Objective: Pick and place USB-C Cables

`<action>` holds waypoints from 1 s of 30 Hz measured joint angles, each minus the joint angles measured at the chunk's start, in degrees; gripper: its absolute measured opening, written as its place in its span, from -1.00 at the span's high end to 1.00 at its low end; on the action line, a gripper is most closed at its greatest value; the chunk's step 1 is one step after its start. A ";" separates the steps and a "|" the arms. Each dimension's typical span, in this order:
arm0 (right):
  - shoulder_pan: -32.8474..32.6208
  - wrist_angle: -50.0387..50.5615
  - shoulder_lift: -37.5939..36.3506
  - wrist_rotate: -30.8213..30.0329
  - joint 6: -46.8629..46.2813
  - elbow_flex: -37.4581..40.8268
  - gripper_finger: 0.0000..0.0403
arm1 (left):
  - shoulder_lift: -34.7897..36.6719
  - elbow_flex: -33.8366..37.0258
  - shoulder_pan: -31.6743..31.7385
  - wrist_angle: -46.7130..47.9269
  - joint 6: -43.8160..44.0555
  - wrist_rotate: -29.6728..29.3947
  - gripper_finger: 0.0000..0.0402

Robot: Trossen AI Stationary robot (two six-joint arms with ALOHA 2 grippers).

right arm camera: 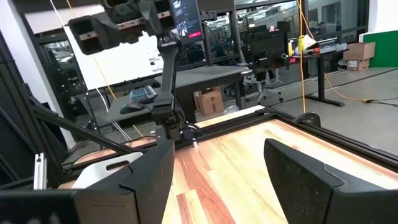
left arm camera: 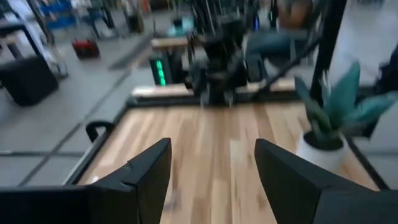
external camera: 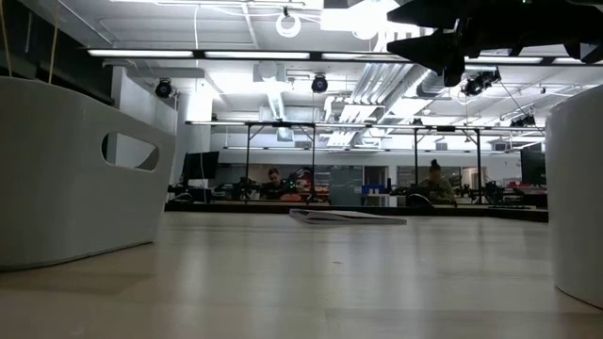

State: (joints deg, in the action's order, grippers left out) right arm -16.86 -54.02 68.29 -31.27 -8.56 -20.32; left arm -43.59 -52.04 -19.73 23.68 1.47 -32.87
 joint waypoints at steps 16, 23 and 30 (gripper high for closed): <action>0.00 -0.25 0.00 0.00 0.00 0.00 -0.19 | 17.44 26.62 12.77 -30.25 -7.54 17.87 -0.06; 0.00 -0.25 0.00 0.00 0.00 0.00 -0.19 | 17.77 32.33 20.93 -37.69 -2.32 27.45 -0.06; 0.00 -0.24 0.00 0.00 0.03 0.00 -0.19 | 17.77 38.16 21.38 -47.97 -2.10 27.45 -0.06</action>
State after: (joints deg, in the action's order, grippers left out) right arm -16.86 -54.26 68.29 -31.27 -8.54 -20.32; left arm -25.82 -13.88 1.65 -24.29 -0.62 -5.42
